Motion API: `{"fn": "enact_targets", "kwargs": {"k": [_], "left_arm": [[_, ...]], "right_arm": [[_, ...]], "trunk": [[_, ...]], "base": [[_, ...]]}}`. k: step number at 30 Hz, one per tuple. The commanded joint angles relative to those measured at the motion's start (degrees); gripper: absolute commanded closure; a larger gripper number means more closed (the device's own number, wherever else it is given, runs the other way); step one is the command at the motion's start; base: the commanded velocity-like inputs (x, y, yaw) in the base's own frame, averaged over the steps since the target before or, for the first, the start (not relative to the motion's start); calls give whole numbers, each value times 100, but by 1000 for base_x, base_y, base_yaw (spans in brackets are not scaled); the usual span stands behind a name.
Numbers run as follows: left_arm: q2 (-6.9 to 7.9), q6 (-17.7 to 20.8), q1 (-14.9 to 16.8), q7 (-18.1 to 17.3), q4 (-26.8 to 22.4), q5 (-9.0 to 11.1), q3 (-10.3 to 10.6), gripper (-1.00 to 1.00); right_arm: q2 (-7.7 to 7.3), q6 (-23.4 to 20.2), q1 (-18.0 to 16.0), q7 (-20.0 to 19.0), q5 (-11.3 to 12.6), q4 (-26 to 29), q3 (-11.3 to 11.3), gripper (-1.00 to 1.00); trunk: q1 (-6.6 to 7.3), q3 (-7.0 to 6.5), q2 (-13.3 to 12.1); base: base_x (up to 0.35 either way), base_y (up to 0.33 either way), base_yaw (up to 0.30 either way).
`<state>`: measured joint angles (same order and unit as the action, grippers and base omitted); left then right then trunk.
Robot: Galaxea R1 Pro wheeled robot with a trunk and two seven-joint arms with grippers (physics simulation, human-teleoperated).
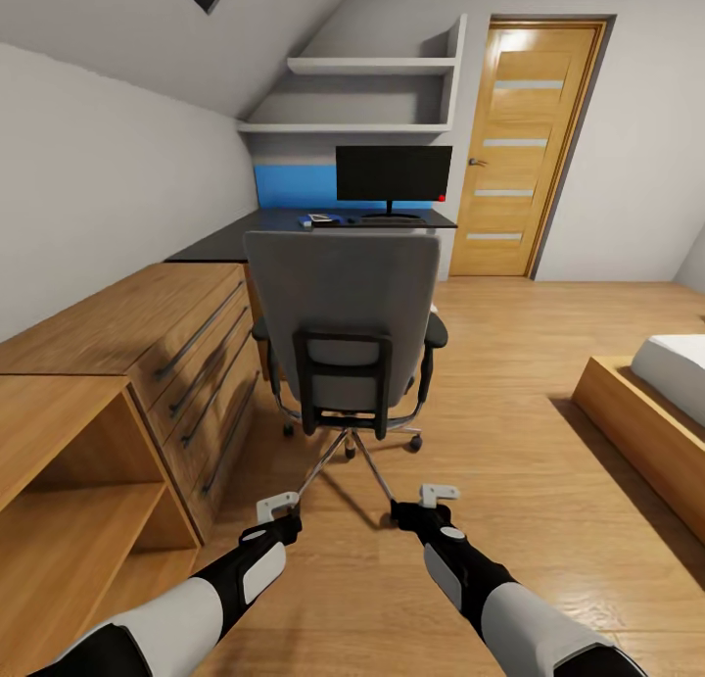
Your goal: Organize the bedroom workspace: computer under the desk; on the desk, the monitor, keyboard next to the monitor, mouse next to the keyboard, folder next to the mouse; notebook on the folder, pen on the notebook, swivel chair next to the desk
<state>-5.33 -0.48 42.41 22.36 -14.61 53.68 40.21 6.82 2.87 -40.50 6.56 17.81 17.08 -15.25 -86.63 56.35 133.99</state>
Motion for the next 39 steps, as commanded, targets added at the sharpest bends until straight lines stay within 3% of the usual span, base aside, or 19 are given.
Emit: {"fn": "enact_targets", "kwargs": {"k": [1,7,10,15,24,25,30,39], "left_arm": [[4,-5,4,34,-5,44,49,-100],[2,-59,4,28,8,35,58,-100],[-1,-339,4,25,20,40,73,-100],[-3,-775,4,24,45,51,85,-100],[-7,-949,4,15,55,54,102,-100],[-11,-953,4,8,55,51,186,-100],[-12,-954,4,0,55,53,217,-100],[-12,-954,4,-6,55,54,230,-100]], "right_arm": [[3,169,0,46,-76,-9,-71,-100],[26,812,12,297,-635,-39,-98,-100],[39,1030,18,539,-805,-49,-100,-100],[45,1150,23,706,-896,-60,-101,-100],[48,1189,24,741,-935,-78,-103,-100],[74,1184,24,493,-975,-241,-146,-100],[132,1182,24,70,-1126,-328,-249,-100],[151,1181,24,-94,-1193,-352,-282,-100]], "trunk": [[1,5,2],[1,5,2],[1,5,2],[1,5,2],[1,5,2],[1,5,2],[1,5,2],[1,5,2]], "base": [[0,0,0],[0,0,0],[5,0,0],[139,0,0],[276,0,0],[184,0,0],[88,0,0],[139,26,0]]}}
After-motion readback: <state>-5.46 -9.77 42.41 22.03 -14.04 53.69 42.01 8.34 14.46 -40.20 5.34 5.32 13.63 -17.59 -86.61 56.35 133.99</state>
